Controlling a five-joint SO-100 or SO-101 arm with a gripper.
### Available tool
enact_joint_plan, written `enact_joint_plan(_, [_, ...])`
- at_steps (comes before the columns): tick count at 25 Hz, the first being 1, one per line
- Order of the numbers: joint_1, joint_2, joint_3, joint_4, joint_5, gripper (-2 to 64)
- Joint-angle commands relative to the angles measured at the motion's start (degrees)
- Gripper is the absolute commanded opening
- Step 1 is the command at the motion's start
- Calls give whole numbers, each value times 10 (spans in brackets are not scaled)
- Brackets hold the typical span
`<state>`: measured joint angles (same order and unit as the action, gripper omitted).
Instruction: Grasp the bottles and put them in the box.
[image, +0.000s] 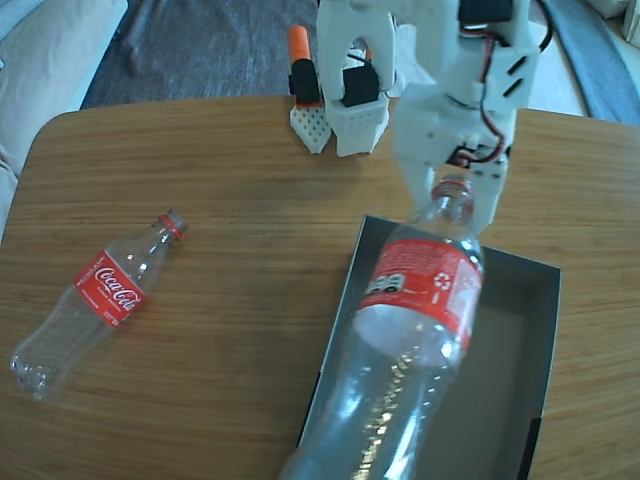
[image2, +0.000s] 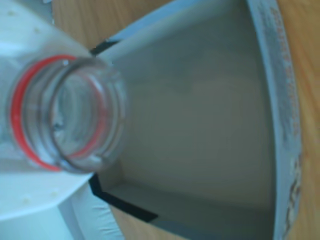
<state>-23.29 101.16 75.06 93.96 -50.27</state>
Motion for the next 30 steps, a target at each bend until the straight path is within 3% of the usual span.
enact_joint_plan(1, [-26,23,5,2,13,-3])
enact_joint_plan(12, [-47,23,92,-24,18,-3])
enact_joint_plan(22, [-45,21,157,-119,16,-3])
enact_joint_plan(30, [12,21,194,-131,-79,-3])
